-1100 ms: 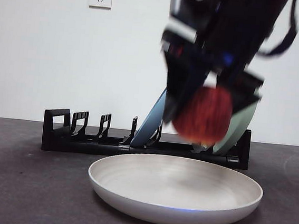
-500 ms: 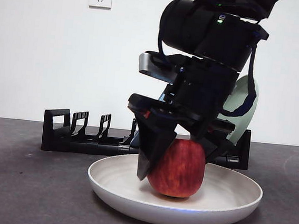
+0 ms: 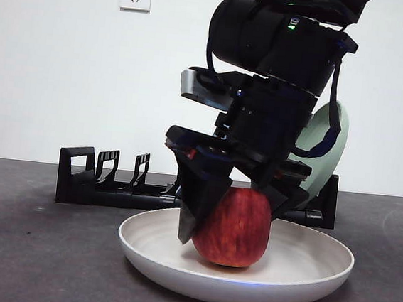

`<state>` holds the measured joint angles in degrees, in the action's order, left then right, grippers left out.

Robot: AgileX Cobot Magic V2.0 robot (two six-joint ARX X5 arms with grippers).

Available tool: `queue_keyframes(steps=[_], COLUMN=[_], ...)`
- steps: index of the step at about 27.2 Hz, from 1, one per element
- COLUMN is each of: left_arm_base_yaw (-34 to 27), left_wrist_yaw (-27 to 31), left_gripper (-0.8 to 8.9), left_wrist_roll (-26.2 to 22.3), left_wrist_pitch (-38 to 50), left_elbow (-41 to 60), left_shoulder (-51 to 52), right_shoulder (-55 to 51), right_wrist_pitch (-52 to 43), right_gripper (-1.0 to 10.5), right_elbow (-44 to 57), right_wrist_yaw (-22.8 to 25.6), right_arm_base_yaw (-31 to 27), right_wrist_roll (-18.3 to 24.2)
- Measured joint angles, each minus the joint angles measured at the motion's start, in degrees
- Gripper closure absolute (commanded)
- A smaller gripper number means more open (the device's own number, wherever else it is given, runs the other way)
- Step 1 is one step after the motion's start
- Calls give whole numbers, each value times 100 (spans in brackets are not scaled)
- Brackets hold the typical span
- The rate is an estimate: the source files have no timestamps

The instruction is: Take the yellow plate from the plate rack,put the plate on the table,take the apple from the table,put the apple in the plate

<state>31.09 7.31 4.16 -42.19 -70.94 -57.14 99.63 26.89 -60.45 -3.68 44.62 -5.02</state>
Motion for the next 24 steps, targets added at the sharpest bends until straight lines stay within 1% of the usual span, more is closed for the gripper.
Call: queue_keyframes(steps=[8, 12, 19, 21, 22, 24], left_arm_base_yaw=[0, 0, 0, 0, 0, 0], left_wrist_yaw=[0, 0, -15, -125, -197, -304], left_gripper=[563, 563, 564, 564, 566, 585], left_wrist_roll=[0, 0, -9, -81, -125, -175], left_wrist_pitch=[-2, -2, -11, -76, -131, -251], left_elbow=[0, 0, 0, 0, 0, 0], left_shoulder=[-48, -48, -48, -50, -55, -79], right_shoulder=[-24, -225, -1040, -1360, -1506, -1860], right_wrist_pitch=[35, 59, 105, 201, 251, 374], right_gripper=[533, 536, 541, 549, 581, 732], right_elbow=[0, 0, 0, 0, 0, 0], right_wrist_yaw=[81, 85, 87, 87, 87, 90], right_arm_base_yaw=[2, 0, 0, -2, -9, -55], right_wrist_roll=[0, -2, -2, 2, 2, 13])
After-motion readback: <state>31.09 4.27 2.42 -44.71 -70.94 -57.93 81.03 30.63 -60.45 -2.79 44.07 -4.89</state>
